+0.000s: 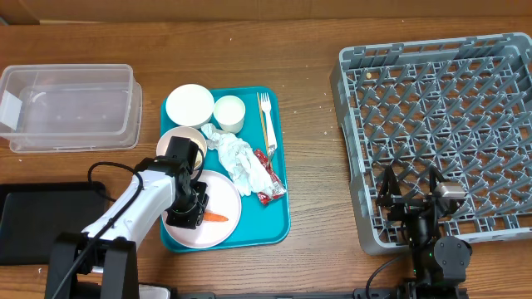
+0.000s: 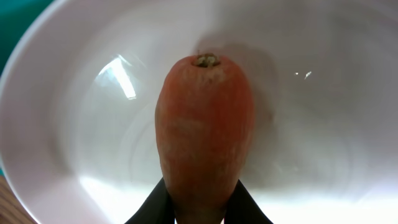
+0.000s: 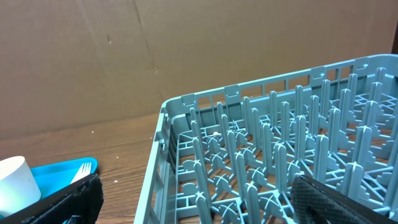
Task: Sort waste into correct bins and load items into the dishwasher
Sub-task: 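Carry the carrot left and release it onto the black tray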
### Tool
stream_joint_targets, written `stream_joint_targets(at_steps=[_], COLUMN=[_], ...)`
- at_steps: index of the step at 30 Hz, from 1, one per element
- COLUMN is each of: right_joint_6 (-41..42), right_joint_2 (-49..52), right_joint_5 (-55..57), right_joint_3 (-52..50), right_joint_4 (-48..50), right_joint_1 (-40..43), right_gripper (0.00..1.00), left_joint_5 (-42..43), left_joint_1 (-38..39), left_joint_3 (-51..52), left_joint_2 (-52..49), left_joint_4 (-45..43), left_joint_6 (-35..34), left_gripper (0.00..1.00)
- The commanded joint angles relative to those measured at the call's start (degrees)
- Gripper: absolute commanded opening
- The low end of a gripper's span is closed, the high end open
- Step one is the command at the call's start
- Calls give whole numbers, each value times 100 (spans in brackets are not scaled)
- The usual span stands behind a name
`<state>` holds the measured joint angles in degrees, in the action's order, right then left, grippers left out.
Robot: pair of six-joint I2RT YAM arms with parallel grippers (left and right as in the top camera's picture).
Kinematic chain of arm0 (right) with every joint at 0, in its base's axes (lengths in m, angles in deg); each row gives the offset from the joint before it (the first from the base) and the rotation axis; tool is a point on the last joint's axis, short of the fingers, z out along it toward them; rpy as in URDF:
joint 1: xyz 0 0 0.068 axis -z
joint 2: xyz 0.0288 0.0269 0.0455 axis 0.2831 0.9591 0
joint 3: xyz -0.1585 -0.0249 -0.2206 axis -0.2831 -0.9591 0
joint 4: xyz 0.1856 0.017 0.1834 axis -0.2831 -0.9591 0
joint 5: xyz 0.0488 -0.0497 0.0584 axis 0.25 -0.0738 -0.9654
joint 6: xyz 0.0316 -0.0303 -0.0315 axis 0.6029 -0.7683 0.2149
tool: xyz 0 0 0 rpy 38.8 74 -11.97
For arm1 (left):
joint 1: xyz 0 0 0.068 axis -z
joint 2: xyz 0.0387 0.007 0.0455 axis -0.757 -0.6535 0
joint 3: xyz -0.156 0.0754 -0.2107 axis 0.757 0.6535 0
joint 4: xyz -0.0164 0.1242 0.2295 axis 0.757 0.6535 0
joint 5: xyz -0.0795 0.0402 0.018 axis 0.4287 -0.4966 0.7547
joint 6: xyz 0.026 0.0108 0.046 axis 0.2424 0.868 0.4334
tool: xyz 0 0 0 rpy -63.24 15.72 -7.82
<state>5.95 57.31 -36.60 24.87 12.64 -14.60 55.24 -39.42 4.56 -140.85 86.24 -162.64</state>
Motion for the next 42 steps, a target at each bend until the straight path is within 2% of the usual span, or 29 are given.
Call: stream_joint_targets(at_steps=[1,6,13,16,20,23,25,30,36,41,42], right_joint_6=[-20,-20,-20,-20,-20,-20,-20,-20,-20,-20,-20], right_joint_2=[-46,-46,-46,-46,-46,-46,-46,-46,-46,-46,-46], right_joint_5=[42,42,42,42,42,42,42,42,42,42,42], right_joint_3=[-61,-61,-61,-61,-61,-61,-61,-61,-61,-61,-61], right_joint_4=[44,44,44,44,44,44,44,44,44,44,44], right_joint_1=[26,26,26,26,26,26,26,26,26,26,26], right_gripper=[100,100,100,100,100,100,100,100,100,100,100], left_joint_5=[236,284,-256,-708,-1377,-1757,-1932,-2452,-3285,-3512,-3519], left_joint_1=[37,37,-87,-393,-1213,-1928,-2677,-4118,-4736,-5132,-5178], left_joint_3=[-15,-457,-1578,-1985,-2328,-2361,-2358,-2354,-2354,-2354,-2354], left_joint_2=[-103,85,562,769,1014,1045,988,588,-118,-734,-813], left_joint_4=[28,520,2129,2549,2809,2680,2446,1307,544,610,610], left_joint_6=[376,844,1263,1556,1639,1637,1637,1725,2498,2529,2531], left_gripper=[4,4,4,4,4,4,4,4,4,5,18])
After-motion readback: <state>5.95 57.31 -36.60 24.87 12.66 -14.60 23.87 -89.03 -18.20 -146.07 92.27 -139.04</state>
